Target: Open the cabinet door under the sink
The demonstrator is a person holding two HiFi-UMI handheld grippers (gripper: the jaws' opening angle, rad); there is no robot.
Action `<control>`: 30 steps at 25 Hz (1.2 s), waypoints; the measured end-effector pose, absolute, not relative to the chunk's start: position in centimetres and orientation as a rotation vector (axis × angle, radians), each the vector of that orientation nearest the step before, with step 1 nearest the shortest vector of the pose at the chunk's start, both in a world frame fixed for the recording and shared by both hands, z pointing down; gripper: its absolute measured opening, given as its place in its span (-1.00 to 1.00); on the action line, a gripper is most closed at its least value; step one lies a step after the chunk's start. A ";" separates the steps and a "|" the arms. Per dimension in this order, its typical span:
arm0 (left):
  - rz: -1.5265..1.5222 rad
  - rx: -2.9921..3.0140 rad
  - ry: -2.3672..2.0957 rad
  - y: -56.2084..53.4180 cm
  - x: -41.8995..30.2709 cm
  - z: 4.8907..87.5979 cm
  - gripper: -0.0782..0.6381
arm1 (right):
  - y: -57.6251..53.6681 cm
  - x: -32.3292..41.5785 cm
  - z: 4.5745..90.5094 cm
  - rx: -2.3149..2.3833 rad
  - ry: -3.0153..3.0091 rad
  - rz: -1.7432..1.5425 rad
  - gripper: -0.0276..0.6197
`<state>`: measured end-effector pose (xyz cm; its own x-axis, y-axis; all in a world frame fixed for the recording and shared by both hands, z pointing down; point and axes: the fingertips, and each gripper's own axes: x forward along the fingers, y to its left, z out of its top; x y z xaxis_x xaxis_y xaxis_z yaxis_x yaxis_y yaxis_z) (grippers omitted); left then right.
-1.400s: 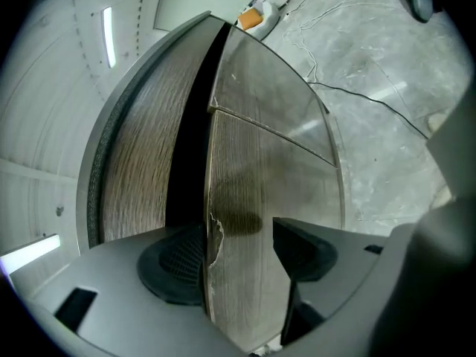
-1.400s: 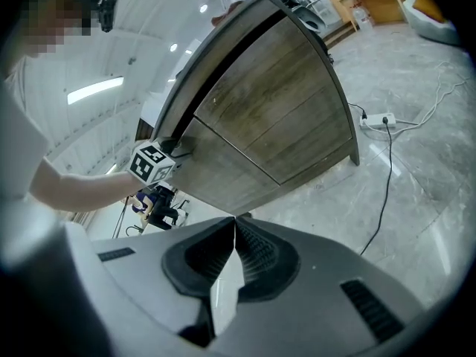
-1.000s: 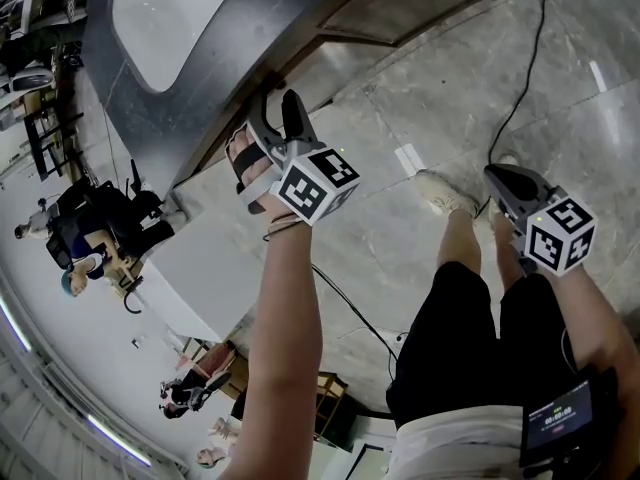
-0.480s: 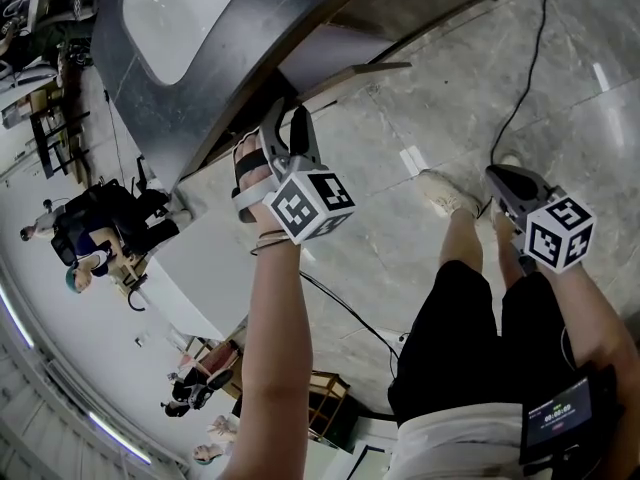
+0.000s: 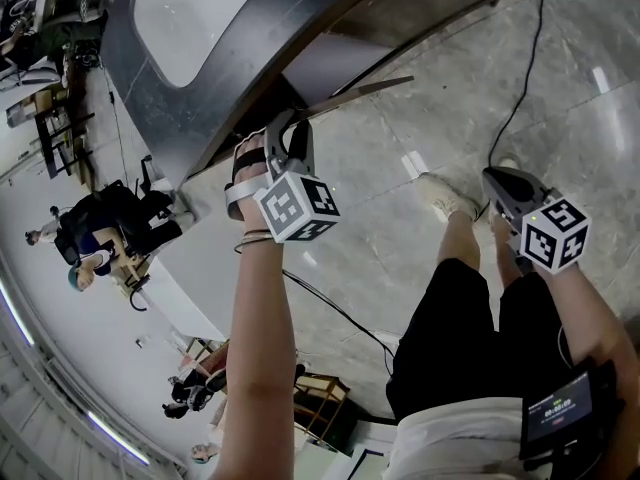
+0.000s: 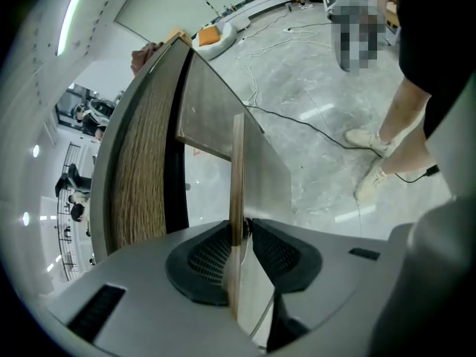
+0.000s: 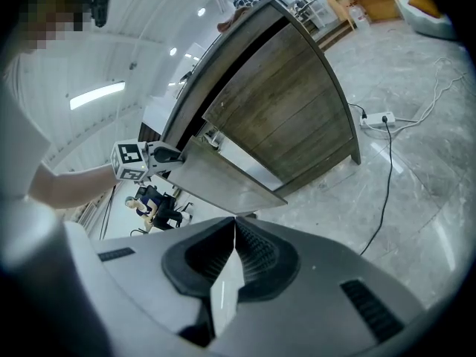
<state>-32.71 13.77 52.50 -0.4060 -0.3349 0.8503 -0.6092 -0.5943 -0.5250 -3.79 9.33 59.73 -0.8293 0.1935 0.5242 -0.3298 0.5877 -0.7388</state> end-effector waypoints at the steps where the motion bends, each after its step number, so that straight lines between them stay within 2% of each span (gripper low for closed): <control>1: 2.110 1.598 -1.289 13.8 -32.6 52.5 -0.51 | 9.2 -3.7 59.6 0.107 -2.251 1.205 -0.87; 12: 2.086 1.629 -1.283 12.7 -32.1 52.4 -0.52 | 8.6 -2.6 59.6 0.134 -2.249 1.222 -0.87; 18: 1.917 1.672 -1.410 12.3 -32.1 52.2 -0.52 | 8.8 -1.6 59.8 0.135 -2.243 1.227 -0.87; 30: 2.037 1.689 -1.355 16.3 -28.4 53.1 -0.51 | 8.7 -0.8 59.2 0.133 -2.278 1.226 -0.87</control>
